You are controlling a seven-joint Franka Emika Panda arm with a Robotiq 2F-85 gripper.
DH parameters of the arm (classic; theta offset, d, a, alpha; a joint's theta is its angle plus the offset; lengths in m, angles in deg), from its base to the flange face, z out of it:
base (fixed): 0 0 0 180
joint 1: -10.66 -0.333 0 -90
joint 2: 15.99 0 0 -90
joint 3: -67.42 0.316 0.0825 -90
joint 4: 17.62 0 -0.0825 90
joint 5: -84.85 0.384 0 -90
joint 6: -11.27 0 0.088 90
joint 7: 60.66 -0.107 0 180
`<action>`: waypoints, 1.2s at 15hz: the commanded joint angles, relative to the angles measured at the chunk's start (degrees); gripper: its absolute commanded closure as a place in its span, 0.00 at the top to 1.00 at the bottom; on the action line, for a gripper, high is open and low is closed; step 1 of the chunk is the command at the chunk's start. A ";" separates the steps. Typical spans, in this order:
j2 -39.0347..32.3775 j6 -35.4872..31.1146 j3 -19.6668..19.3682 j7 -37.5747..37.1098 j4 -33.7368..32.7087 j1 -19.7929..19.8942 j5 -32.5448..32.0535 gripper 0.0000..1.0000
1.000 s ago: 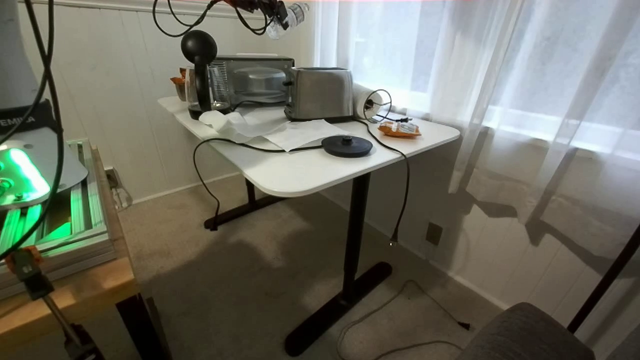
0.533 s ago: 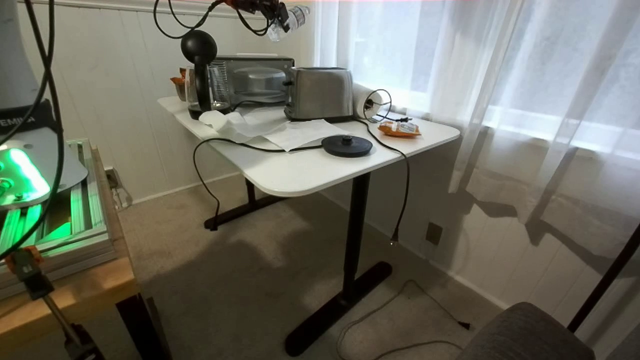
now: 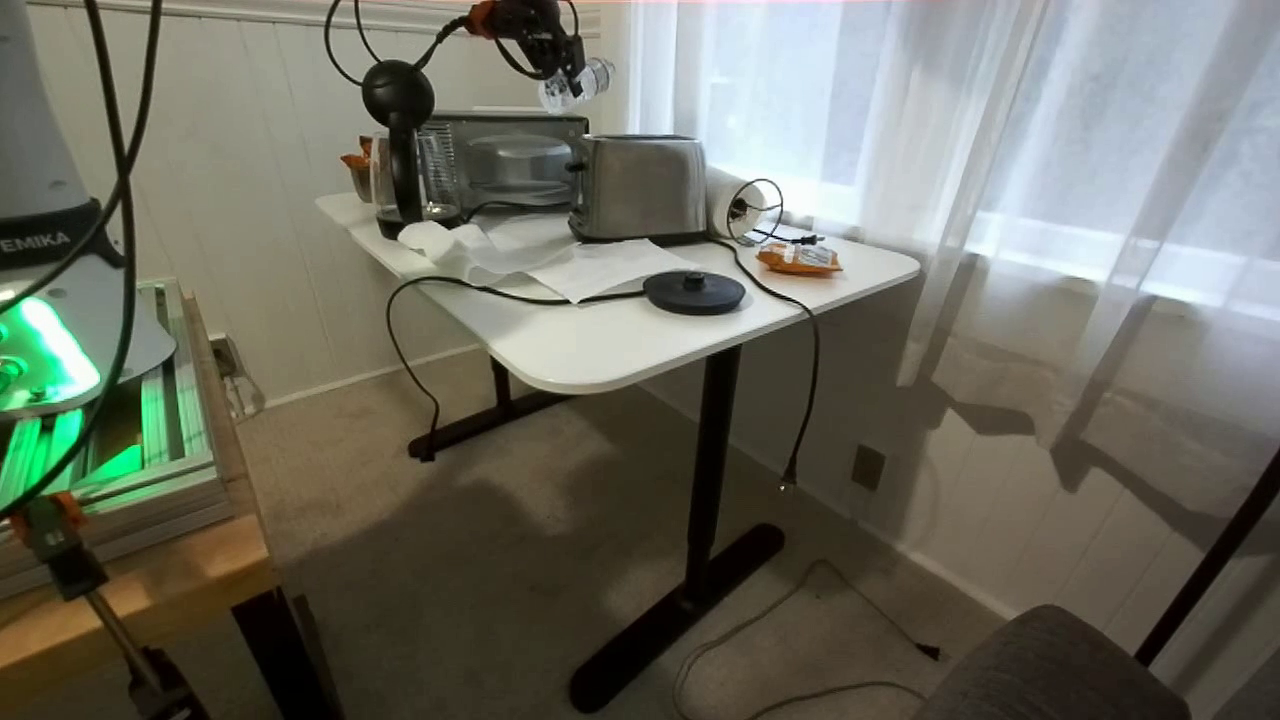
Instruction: Pick up the water bottle and place it on the left side of the toaster on the table
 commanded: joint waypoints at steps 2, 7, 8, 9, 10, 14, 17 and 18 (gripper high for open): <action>-7.56 7.90 4.95 10.91 -14.58 6.50 3.75 0.23; -16.47 10.54 6.91 14.02 -26.36 7.22 4.77 0.23; -18.26 10.41 6.94 13.68 -28.45 6.83 4.73 0.23; -19.81 10.41 6.47 12.58 -30.20 6.12 4.43 0.23; -21.27 10.55 5.82 11.32 -31.83 5.37 4.19 0.23; -26.63 11.05 4.14 8.09 -37.02 3.17 3.80 0.23; -29.62 13.20 2.63 5.96 -40.09 1.38 3.34 0.23; -30.39 13.82 2.28 5.47 -40.99 0.96 3.31 0.23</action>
